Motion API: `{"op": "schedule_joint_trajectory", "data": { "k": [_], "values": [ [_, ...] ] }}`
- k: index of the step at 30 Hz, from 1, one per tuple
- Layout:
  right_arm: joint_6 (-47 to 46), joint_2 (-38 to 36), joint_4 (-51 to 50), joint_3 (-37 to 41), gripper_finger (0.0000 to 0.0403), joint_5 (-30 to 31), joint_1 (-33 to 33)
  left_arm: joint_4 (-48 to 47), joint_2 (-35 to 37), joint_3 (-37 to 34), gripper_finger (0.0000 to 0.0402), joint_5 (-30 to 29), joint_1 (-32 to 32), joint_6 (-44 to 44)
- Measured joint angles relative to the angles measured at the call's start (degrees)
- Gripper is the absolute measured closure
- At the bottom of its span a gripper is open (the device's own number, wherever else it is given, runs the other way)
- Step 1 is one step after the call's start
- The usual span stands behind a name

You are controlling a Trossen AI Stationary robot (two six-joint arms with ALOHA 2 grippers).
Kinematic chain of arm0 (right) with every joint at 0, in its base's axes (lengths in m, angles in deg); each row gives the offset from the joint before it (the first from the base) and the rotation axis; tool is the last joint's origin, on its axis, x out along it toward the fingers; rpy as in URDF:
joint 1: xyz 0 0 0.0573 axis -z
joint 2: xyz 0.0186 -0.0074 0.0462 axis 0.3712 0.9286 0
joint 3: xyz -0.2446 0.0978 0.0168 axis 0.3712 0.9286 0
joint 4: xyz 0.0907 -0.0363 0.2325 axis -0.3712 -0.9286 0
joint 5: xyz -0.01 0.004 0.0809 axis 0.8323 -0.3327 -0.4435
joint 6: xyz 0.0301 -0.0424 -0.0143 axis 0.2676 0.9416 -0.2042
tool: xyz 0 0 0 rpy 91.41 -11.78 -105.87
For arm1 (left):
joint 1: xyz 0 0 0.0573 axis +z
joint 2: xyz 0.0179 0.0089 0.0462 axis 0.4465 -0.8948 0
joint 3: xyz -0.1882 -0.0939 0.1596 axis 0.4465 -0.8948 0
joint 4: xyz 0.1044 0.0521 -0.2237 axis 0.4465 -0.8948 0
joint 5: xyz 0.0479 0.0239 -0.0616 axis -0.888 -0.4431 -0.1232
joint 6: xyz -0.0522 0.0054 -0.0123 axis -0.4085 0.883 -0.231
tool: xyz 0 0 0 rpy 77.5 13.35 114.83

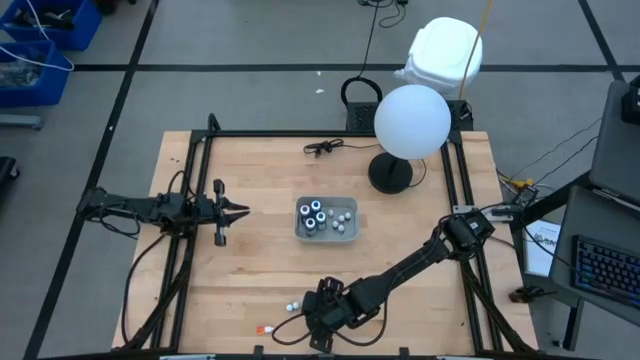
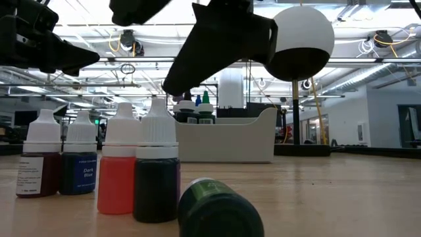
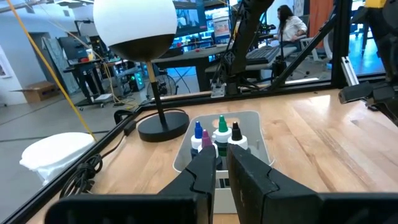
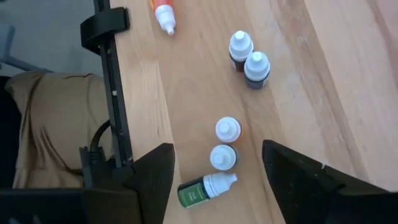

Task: Pick & Place food coloring
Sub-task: Put the small violet food coloring bottle into the gray bin

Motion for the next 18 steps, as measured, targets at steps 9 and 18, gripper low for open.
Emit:
{"op": "schedule_joint_trajectory", "data": {
  "k": [9,18],
  "values": [
    [-0.18,1.75,-0.1,0.02,0.017,-0.17,-0.17,-0.07,0.0,0.0,0.0353,-0.04,0.0,0.02],
    [0.21,1.73,1.8,1.58,0.017,2.73,-0.79,-0.11,0.0,0.0,0.0353,-0.06,0.0,0.02]
  ]
}}
